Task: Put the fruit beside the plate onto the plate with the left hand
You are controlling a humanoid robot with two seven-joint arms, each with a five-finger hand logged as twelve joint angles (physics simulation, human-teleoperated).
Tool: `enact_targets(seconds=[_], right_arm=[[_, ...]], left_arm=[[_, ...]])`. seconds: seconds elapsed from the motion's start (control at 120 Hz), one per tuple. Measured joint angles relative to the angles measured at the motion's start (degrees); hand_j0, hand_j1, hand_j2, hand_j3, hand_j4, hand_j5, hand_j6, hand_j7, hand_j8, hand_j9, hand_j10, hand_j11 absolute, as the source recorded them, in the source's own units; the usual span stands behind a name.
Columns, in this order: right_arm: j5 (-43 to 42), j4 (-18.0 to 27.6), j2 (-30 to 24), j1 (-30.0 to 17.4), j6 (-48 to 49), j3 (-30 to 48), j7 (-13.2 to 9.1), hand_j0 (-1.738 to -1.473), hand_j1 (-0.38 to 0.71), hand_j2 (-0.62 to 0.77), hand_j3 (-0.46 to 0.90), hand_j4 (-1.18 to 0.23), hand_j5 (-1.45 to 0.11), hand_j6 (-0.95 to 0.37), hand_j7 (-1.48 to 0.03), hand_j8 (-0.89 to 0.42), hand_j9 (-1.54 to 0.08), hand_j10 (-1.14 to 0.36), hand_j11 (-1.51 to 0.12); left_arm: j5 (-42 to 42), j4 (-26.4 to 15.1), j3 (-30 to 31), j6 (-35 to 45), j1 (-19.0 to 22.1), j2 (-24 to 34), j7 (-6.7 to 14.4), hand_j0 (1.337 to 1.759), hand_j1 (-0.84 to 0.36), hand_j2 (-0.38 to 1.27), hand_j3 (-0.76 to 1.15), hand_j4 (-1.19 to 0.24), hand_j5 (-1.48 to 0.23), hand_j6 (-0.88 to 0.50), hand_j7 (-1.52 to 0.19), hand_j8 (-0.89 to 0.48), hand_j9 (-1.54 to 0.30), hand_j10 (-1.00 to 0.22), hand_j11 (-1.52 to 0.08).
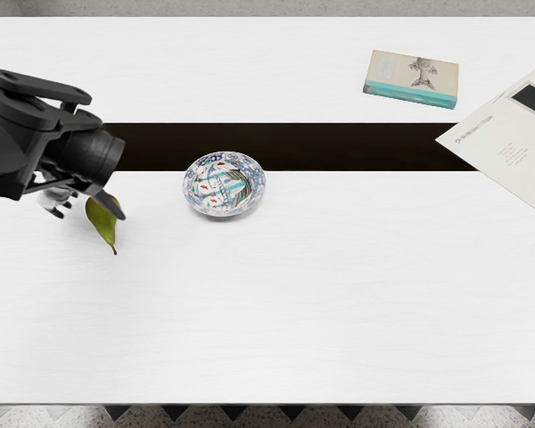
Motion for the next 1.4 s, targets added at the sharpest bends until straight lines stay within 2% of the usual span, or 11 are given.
enact_targets(seconds=[0.317,1.033,1.4], right_arm=[[0.00,0.00,0.00,0.00,0.00,0.00,0.00,-1.658,-0.33,0.00,0.00,-0.01,-0.02,-0.01,-0.02,-0.01,-0.02,-0.01,-0.02],[0.00,0.02,0.00,0.00,0.00,0.00,0.00,-1.658,-0.33,0.00,0.00,-0.01,-0.02,-0.01,-0.02,-0.01,-0.02,-0.01,-0.02],[0.00,0.01,0.00,0.00,0.00,0.00,0.00,-1.658,-0.33,0.00,0.00,-0.01,-0.02,-0.01,-0.02,-0.01,-0.02,-0.01,-0.02]], left_arm=[[0.00,0.07,0.72,0.00,0.18,-0.43,0.00,1.658,-0.08,0.07,0.00,-0.36,-0.46,-0.36,-0.46,-0.36,-0.46,-0.36,-0.46],[0.01,0.10,0.71,0.08,0.35,-3.60,0.00,1.658,-0.11,0.09,0.00,-0.41,-0.49,-0.40,-0.51,-0.40,-0.51,-0.40,-0.51],[-0.39,0.09,0.67,0.00,0.27,-3.60,0.01,1.658,-0.24,0.15,0.00,-0.51,-0.65,-0.46,-0.65,-0.51,-0.65,-0.51,-0.65]])
